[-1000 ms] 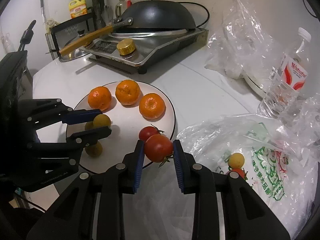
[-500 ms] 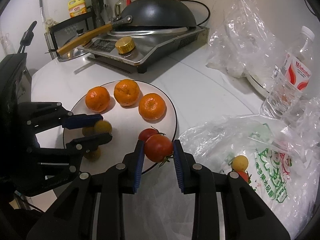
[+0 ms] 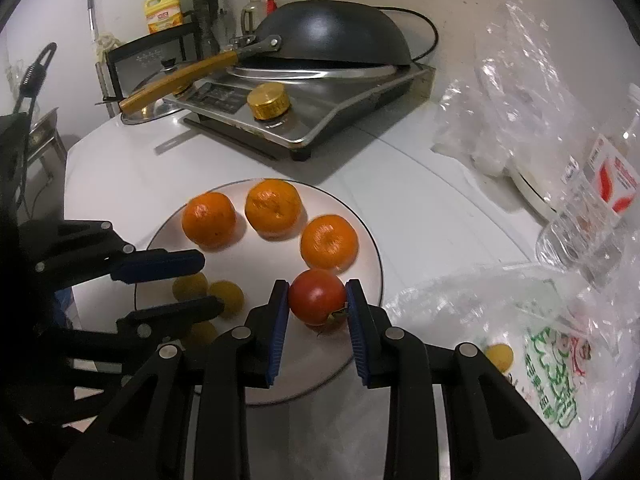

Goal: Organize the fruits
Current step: 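Lower the yellow fruit onto the plate and open the left gripper, then lower the red tomato onto the plate beside the other tomato, open the right gripper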

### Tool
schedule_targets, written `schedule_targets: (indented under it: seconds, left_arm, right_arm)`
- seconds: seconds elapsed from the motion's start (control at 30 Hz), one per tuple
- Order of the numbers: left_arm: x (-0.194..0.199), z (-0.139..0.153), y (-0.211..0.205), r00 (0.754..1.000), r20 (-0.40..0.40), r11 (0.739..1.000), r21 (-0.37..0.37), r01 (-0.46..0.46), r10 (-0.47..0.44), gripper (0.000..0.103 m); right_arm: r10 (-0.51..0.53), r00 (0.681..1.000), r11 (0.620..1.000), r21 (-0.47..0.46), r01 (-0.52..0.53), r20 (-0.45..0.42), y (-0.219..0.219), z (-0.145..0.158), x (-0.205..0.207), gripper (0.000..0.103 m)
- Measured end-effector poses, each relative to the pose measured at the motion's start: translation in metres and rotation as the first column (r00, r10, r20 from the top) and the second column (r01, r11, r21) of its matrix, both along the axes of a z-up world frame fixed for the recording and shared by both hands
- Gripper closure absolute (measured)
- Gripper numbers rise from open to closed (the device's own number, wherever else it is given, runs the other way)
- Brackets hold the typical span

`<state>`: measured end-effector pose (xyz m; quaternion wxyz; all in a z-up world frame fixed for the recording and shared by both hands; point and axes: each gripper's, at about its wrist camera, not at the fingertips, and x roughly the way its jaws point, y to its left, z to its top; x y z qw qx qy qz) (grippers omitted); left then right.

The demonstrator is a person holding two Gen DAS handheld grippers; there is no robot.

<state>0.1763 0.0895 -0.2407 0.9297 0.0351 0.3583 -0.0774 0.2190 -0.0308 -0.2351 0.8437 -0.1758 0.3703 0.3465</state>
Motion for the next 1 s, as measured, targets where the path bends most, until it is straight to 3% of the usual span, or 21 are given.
schedule_targets:
  seconds: [0.47, 1.0]
  left_arm:
    - [-0.008, 0.003, 0.022, 0.999, 0.020, 0.998, -0.042, -0.042, 0.043, 0.075]
    - [-0.011, 0.000, 0.025, 0.998, 0.012, 0.997, -0.047, -0.064, 0.064, 0.074]
  right_arm:
    - [0.032, 0.999, 0.997, -0.066, -0.031, 0.015, 0.033, -0.013, 0.005, 0.073]
    - [0.004, 1.000, 0.995, -0.098, -0.003, 0.015, 0.034, -0.020, 0.005, 0.072]
